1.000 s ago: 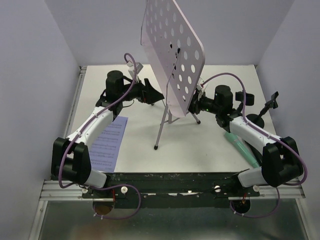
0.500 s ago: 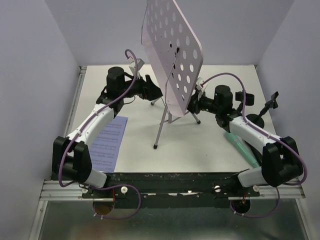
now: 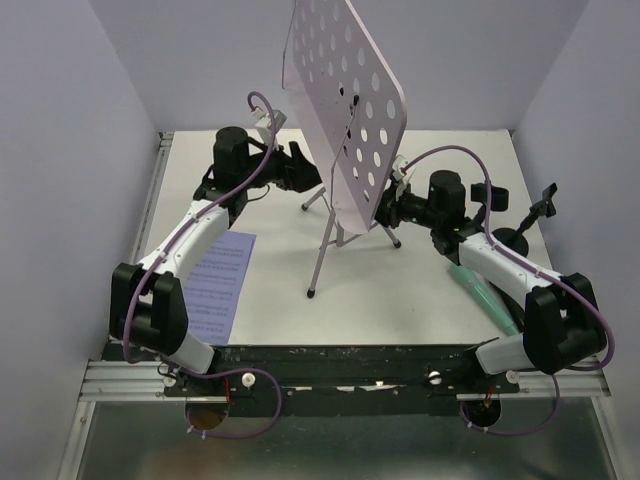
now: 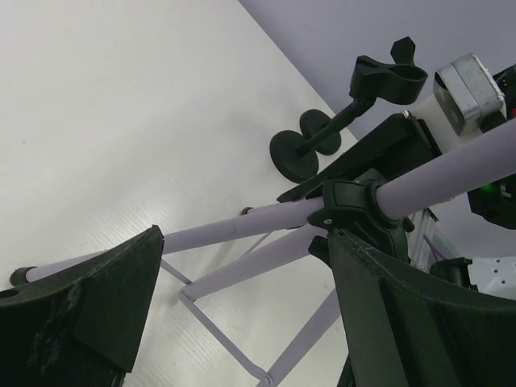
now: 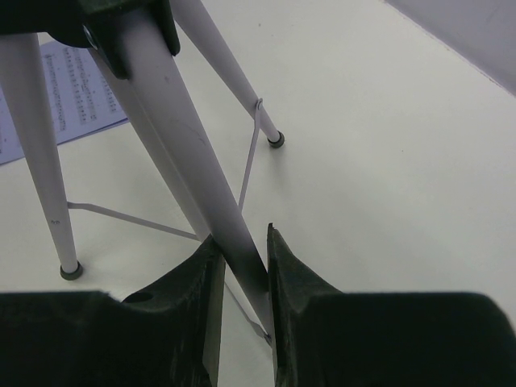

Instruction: Pack up the instrument practice props

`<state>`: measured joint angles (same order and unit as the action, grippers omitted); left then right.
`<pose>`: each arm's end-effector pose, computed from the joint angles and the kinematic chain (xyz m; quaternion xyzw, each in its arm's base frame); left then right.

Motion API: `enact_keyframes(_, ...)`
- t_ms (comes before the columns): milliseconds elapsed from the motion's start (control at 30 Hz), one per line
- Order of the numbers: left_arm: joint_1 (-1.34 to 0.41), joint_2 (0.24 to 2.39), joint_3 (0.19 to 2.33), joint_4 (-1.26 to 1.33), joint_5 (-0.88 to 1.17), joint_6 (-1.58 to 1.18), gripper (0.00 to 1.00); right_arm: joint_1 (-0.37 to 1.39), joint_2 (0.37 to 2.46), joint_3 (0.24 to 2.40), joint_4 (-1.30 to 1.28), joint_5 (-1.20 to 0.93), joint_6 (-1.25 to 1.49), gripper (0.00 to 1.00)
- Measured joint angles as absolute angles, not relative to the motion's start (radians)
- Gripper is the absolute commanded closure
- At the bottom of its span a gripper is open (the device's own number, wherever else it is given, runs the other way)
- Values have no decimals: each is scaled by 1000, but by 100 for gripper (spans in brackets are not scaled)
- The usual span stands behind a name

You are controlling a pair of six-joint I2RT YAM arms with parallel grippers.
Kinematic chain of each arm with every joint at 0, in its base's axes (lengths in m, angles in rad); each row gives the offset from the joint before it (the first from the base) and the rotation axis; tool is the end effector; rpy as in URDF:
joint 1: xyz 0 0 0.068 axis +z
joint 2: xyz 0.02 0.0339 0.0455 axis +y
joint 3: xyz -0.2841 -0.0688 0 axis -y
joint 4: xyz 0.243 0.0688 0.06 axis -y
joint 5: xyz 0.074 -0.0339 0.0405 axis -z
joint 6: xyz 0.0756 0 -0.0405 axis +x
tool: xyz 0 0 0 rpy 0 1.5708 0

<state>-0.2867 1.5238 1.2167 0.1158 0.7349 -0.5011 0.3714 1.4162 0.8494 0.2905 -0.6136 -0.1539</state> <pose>0.3541 -0.1573 0.3563 0.1503 0.7402 -0.4838 0.4420 0.3049 0.1655 0.2773 -0.3733 0.6871 0.3019 0.5453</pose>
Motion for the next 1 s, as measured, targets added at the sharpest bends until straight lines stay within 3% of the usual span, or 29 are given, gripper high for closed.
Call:
enact_keyframes(300,-202,1438,1178,67,855,-422,6,371,1411,839,304,-603,-149,99)
enact_keyframes(1000,-289,1448,1163,63,886,-368,9,371,1411,834,314,-602,-146,98)
